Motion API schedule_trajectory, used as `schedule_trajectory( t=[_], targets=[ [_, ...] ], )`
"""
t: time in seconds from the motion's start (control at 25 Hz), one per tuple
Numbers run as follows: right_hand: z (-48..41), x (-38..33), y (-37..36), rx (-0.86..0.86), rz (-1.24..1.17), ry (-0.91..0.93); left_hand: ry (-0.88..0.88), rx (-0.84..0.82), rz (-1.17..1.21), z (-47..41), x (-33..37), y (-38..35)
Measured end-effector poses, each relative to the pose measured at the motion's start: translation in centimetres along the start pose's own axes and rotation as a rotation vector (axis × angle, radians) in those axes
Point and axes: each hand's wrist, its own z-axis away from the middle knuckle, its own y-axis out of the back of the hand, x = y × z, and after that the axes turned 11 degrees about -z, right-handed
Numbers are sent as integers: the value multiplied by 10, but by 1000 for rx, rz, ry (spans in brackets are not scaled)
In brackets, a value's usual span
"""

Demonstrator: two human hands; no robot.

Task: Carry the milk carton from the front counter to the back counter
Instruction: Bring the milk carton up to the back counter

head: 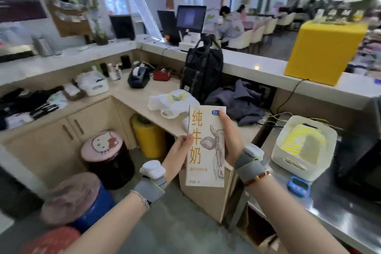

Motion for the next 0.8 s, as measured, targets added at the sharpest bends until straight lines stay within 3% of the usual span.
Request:
schedule_trajectory(
  t=[0.28,0.48,0.8],
  targets=[
    [-60,8,-15,182,37,105,-26,-315,-39,-107,-5,42],
    [-90,-5,13,210,171,197,-45,-375,-68,-161,1,25],
    [-126,-22,95,217,437,177,-114,-522,-149,-255,-7,-22]
  ],
)
